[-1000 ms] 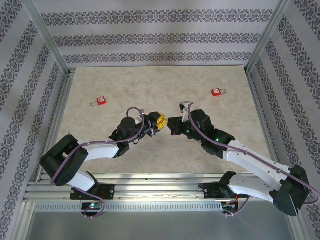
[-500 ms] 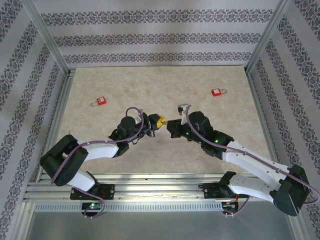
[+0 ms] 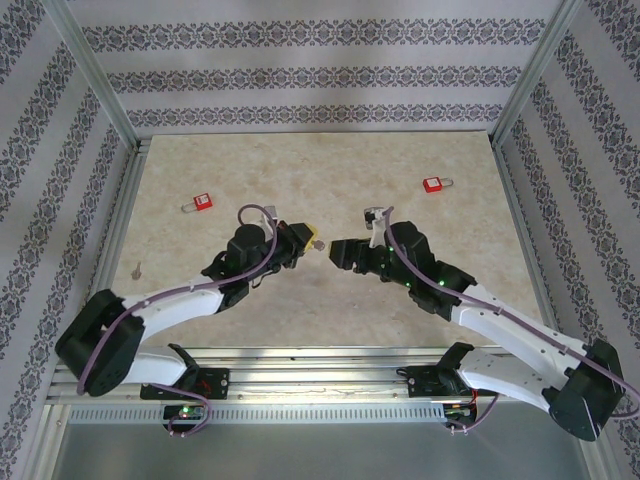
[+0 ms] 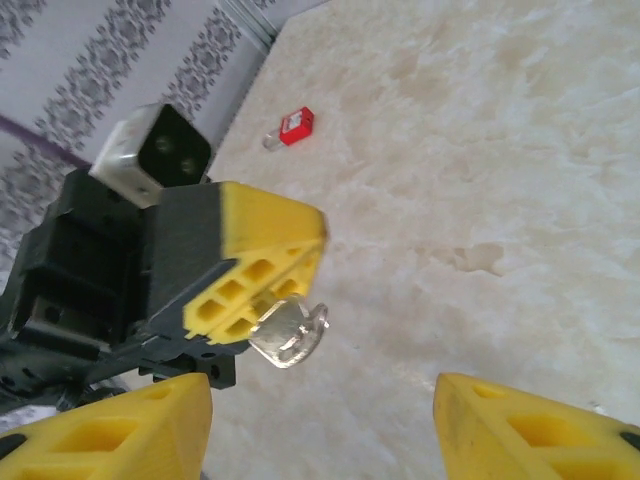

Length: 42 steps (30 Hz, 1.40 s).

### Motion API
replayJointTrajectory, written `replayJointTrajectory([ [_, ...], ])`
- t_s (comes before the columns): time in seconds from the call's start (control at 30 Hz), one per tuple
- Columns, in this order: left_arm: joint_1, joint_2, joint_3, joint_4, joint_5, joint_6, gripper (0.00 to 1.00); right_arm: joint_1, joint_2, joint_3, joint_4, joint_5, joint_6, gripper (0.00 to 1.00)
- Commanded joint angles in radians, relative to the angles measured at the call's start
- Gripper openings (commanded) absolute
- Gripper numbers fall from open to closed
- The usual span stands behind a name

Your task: Unlock with the key

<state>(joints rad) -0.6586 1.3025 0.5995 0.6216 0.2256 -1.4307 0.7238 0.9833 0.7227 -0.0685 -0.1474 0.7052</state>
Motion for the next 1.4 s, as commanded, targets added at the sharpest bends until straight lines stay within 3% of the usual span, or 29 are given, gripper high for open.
replayJointTrajectory([
  [0.0, 0.010, -0.040, 0.008, 0.040, -0.028, 0.267, 0.00, -0.056, -0.020, -0.007, 0.071, -0.140, 0.093, 0.61],
  [0.13, 0.011, 0.010, 0.011, 0.248, 0.103, 0.368, 0.00, -0.079, -0.008, -0.033, 0.165, -0.217, 0.129, 0.61],
  [0.27, 0.011, 0.067, 0.032, 0.283, 0.195, 0.424, 0.00, -0.078, 0.011, -0.027, 0.234, -0.301, 0.138, 0.60],
  [0.37, 0.011, 0.082, 0.042, 0.316, 0.233, 0.429, 0.00, -0.080, 0.008, -0.044, 0.233, -0.298, 0.122, 0.55],
  [0.6, 0.011, 0.053, 0.068, 0.248, 0.258, 0.463, 0.00, -0.086, 0.014, -0.094, 0.269, -0.311, 0.081, 0.47],
  [0.73, 0.011, 0.042, 0.089, 0.208, 0.289, 0.479, 0.00, -0.087, -0.001, -0.115, 0.237, -0.264, 0.028, 0.46],
  [0.87, 0.011, 0.033, 0.086, 0.205, 0.288, 0.487, 0.00, -0.085, 0.018, -0.130, 0.306, -0.311, 0.043, 0.45],
  [1.37, 0.011, -0.007, 0.104, 0.151, 0.302, 0.518, 0.00, -0.112, -0.012, -0.155, 0.246, -0.294, 0.006, 0.45],
])
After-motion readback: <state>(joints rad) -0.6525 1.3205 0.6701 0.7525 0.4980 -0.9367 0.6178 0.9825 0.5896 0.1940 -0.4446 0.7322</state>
